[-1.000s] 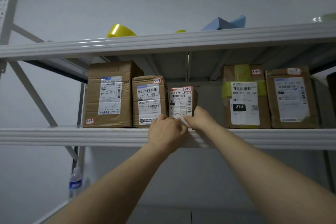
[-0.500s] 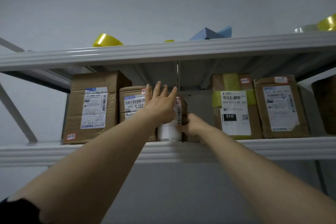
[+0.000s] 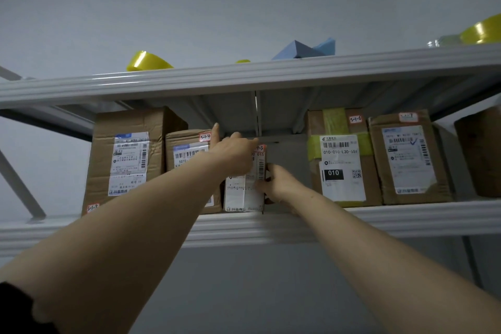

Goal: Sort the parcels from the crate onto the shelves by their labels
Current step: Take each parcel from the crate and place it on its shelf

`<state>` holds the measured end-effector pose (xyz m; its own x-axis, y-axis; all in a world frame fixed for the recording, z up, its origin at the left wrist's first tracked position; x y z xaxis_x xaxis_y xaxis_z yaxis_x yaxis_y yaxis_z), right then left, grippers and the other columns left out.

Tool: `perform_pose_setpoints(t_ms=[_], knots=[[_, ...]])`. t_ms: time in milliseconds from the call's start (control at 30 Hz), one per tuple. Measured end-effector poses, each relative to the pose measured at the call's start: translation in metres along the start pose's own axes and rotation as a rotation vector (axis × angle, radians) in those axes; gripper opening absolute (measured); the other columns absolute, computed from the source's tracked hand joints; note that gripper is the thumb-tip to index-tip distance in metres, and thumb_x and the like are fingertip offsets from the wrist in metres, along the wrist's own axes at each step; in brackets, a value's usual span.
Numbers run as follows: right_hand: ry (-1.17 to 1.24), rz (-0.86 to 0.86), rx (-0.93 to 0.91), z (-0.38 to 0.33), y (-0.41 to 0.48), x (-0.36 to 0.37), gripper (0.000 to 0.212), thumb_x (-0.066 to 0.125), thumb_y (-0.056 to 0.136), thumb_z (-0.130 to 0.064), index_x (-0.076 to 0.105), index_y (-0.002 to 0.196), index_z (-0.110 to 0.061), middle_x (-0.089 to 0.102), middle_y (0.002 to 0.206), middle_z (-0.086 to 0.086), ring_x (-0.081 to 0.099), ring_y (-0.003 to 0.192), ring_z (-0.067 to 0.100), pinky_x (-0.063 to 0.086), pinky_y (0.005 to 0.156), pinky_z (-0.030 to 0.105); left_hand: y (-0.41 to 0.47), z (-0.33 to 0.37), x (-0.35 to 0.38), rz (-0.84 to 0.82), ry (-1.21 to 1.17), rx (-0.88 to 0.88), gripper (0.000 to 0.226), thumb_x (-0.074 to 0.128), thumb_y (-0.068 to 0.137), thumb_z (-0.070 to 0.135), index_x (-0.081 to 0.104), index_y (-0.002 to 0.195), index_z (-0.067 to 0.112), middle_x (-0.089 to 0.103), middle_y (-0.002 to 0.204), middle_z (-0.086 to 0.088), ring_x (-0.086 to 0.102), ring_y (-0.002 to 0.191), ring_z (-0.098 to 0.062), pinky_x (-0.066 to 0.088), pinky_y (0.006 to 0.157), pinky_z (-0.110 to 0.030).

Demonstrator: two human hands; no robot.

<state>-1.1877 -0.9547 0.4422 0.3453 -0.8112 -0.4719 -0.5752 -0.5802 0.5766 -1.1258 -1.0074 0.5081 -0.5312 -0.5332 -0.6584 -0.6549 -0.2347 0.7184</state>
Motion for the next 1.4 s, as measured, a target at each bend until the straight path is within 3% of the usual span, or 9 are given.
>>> perform_pose_setpoints(t_ms=[233,333,433,633,733,900,1000,1233,1400], knots=[[-0.08,0.017,-0.028,-0.001,-0.007,-0.006,0.037,0.045,0.097,-0.01,0.045,0.134,-0.008,0.053,0.131,0.014,0.051,0.119,0.029,0.043,0.094,0.033,-0.007,-0.003,-0.003,0.026,-0.081,-0.066,0.055,0.04,0.095,0.019,0.027,0.148,0.027,0.039,0.145,-0.009,0.031,0.138,-0.029,-0.011,0.114,-0.05],[-0.141,0.297,-0.129,-0.001,-0.021,-0.048,0.048,0.045,0.093,-0.001,0.044,0.138,-0.016,0.052,0.135,0.004,0.05,0.122,0.021,0.044,0.097,0.031,-0.01,0.011,-0.024,0.266,-0.211,0.003,0.051,0.043,0.094,0.018,0.035,0.145,0.02,0.042,0.143,-0.01,0.035,0.135,-0.027,0.012,0.116,-0.045],[-0.135,0.562,-0.229,0.005,-0.046,-0.095,0.043,0.046,0.089,0.004,0.055,0.125,-0.018,0.054,0.125,-0.002,0.052,0.113,0.014,0.046,0.088,0.026,-0.013,0.037,-0.035,0.402,-0.584,0.035,0.05,0.046,0.094,0.015,0.038,0.143,0.015,0.042,0.141,-0.009,0.04,0.129,-0.025,0.036,0.107,-0.038],[-0.096,0.654,-0.141,0.039,-0.071,-0.151,0.043,0.049,0.087,0.004,0.054,0.123,-0.019,0.051,0.125,-0.002,0.051,0.111,0.012,0.045,0.083,0.023,-0.002,0.105,0.026,-0.114,-1.382,-0.312,0.086,0.066,0.083,0.021,0.013,0.15,0.009,0.026,0.152,-0.016,0.031,0.137,-0.032,0.031,0.108,-0.043],[-0.088,0.617,-0.081,0.056,-0.078,-0.165,0.04,0.05,0.089,0.0,0.052,0.125,-0.017,0.052,0.127,0.0,0.051,0.111,0.012,0.042,0.081,0.02,-0.005,0.121,0.05,-0.263,-1.573,-0.444,0.087,0.069,0.083,0.013,0.012,0.148,0.005,0.032,0.148,-0.018,0.034,0.133,-0.034,0.033,0.102,-0.045],[-0.135,0.591,-0.032,0.074,-0.084,-0.18,0.04,0.048,0.088,0.001,0.054,0.124,-0.017,0.053,0.127,0.0,0.049,0.107,0.009,0.039,0.085,0.02,-0.005,0.131,0.06,-0.311,-1.563,-0.425,0.053,0.067,0.083,0.003,0.046,0.132,0.001,0.059,0.124,-0.016,0.059,0.1,-0.027,0.047,0.071,-0.034],[-0.151,0.592,-0.002,0.078,-0.083,-0.182,0.04,0.048,0.091,-0.002,0.051,0.128,-0.016,0.051,0.13,0.002,0.05,0.115,0.014,0.039,0.087,0.021,-0.007,0.124,0.056,-0.325,-1.563,-0.409,0.034,0.065,0.084,0.0,0.058,0.117,0.001,0.064,0.114,-0.014,0.061,0.094,-0.027,0.051,0.078,-0.038],[-0.286,0.435,0.107,0.069,-0.06,-0.154,0.046,0.044,0.098,-0.019,0.033,0.142,-0.007,0.043,0.139,0.01,0.046,0.124,0.024,0.042,0.094,0.033,-0.018,0.096,0.047,-0.361,-1.496,-0.39,0.028,0.062,0.086,0.0,0.058,0.114,-0.003,0.063,0.113,-0.016,0.061,0.105,-0.031,0.052,0.086,-0.043],[-0.011,0.303,0.237,0.077,-0.049,-0.131,0.054,0.05,0.097,-0.025,0.03,0.141,-0.003,0.045,0.138,0.011,0.046,0.124,0.027,0.037,0.088,0.029,-0.023,0.087,0.04,-0.39,-1.504,-0.364,0.027,0.058,0.089,-0.001,0.056,0.115,-0.003,0.062,0.117,-0.016,0.06,0.11,-0.031,0.051,0.089,-0.039]])
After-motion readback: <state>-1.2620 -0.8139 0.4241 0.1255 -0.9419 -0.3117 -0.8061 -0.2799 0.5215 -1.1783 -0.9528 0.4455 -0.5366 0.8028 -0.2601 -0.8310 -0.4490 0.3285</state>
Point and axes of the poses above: each hand's wrist, its own y-axis towards the middle knuckle, its own x-axis out of the palm, z = x × y, the point moved 8 cm from there along y, towards the middle knuckle
